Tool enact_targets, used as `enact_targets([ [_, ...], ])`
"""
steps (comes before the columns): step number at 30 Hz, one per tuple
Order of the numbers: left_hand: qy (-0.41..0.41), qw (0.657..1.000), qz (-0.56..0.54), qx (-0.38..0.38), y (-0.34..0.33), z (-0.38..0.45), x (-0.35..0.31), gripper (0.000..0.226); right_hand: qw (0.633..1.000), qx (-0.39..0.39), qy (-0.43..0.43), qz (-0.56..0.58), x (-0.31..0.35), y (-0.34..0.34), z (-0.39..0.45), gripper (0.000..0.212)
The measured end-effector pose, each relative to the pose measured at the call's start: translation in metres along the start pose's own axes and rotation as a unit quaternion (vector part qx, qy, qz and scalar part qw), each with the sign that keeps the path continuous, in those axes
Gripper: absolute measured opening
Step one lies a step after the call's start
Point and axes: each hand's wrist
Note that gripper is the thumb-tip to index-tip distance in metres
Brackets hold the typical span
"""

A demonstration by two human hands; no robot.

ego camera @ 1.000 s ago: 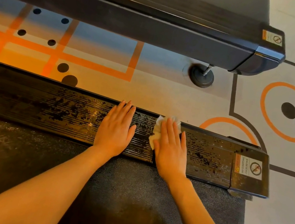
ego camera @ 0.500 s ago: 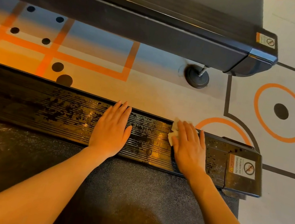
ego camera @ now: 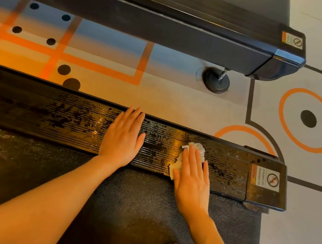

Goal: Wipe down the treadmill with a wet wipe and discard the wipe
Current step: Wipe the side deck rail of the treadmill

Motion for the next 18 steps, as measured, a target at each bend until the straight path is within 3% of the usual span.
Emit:
enact_targets([
  [6,-0.001,1.0,0.008,-0.001,-0.001,0.0,0.0,0.061,1.0,-0.003,-0.011,-0.001,0.013,-0.003,-0.01,0.06],
  [12,-0.001,1.0,0.006,-0.006,-0.002,-0.001,-0.001,0.06,0.998,0.008,0.06,-0.019,0.058,-0.011,-0.003,0.062],
  [18,0.0,1.0,0.011,-0.008,-0.003,-0.001,0.0,0.062,1.0,-0.001,0.008,-0.014,0.021,-0.012,-0.019,0.066],
])
Point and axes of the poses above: each hand's wrist, its own z-axis towards the middle knuckle, its own y-axis out of the back of the hand, x = y × z
